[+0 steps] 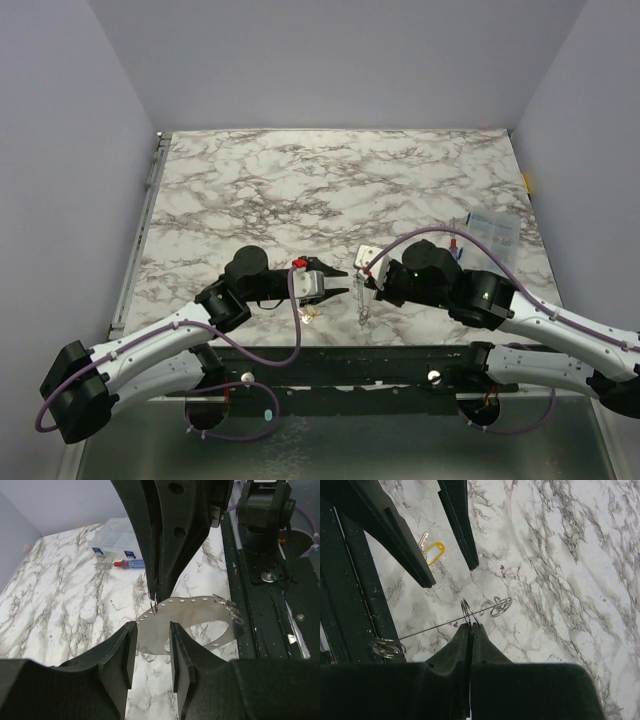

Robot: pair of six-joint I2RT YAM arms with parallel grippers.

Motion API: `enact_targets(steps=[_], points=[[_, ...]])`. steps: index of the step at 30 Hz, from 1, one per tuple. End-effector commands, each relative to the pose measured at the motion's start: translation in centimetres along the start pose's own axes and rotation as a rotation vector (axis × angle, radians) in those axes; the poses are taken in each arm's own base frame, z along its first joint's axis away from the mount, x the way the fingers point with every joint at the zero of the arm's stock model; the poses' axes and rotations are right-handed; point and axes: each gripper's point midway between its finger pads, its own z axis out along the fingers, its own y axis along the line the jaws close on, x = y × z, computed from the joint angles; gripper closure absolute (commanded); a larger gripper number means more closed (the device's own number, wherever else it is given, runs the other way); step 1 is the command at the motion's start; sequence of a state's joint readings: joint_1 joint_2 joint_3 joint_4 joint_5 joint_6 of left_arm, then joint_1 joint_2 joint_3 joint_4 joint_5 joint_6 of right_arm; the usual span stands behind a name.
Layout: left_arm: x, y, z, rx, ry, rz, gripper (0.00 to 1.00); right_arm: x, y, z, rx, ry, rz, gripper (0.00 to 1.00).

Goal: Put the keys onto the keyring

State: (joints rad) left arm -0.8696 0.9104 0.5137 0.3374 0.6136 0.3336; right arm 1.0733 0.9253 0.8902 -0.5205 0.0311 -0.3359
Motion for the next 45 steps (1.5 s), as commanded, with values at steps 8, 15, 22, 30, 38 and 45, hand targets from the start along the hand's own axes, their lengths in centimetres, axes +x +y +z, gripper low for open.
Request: enact_targets(steps=[8, 15, 22, 30, 38, 45], points=[[0.0, 0.6, 1.1, -0.001, -0.005, -0.072, 0.66, 0.2, 1.2, 1.1, -0.069, 0.004, -0.04, 0.99], [0.3, 0.5, 1.4, 0.002, -0.004, -0.094, 0.69, -0.2, 1.3, 1.2, -0.077, -0.01, -0.039, 0.99], [0.6, 0.3, 1.7, 0.016, -0.003, -0.115, 0.72, -0.6, 1.4, 1.1, -0.081, -0.035, -0.037, 0.99], [0.2, 0.3, 2.1, 0.014, -0.03, -0.129, 0.8, -0.9, 1.5, 1.2, -0.085, -0.053, -0.035, 0.99], [0.5, -0.1, 2.3, 0.026, -0.031, -0.119, 1.0, -1.4, 1.4, 1.2, -0.075, -0.092, -0.036, 0.99], [-1.6, 1.1, 1.4, -0.062, -0.119, -0.053, 1.0, -3.2, 0.2, -0.2, 0.01, -0.217, 0.026, 0.76]])
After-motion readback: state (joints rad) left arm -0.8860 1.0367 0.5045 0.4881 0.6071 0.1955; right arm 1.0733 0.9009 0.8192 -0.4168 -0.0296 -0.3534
